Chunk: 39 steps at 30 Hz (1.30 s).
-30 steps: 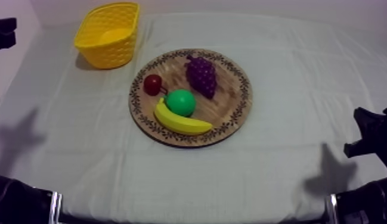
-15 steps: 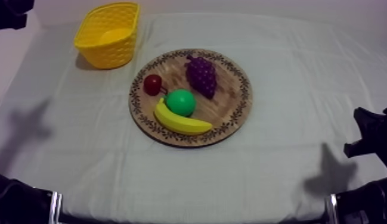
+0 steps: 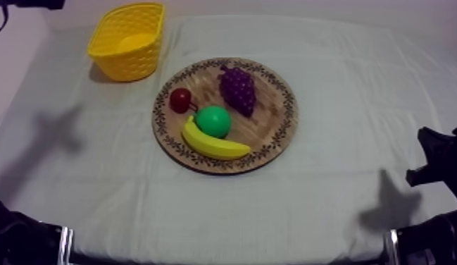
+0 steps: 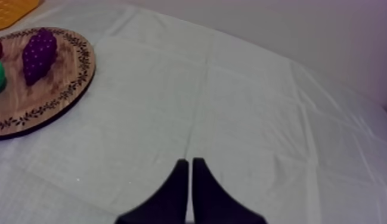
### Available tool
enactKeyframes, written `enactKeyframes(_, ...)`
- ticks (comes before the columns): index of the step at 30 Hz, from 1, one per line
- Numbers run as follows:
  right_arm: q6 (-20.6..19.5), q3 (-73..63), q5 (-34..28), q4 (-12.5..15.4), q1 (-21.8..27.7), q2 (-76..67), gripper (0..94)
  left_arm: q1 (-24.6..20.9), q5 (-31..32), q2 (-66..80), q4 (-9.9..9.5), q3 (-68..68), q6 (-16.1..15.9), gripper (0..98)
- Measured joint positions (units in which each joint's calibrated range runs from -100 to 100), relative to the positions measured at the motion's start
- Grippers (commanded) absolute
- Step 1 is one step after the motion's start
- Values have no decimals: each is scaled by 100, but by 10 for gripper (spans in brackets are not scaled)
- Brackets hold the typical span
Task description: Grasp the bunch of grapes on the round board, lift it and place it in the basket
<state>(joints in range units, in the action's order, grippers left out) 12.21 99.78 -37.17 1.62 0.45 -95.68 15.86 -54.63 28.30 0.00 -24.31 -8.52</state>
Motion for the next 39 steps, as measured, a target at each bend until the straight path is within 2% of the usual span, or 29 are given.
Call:
enactKeyframes(4,0,0,0,0,0,0,5,313,-179,-461,-248,405,159,0)
enactKeyframes(11,0,0,0,0,0,0,5,822,-449,-1207,-487,1085,326,0)
enactKeyframes(24,0,0,0,0,0,0,5,1408,-789,-2482,-527,2030,380,0)
enactKeyframes(39,3,0,0,0,0,0,5,1739,-2014,-3776,-513,3683,357,0)
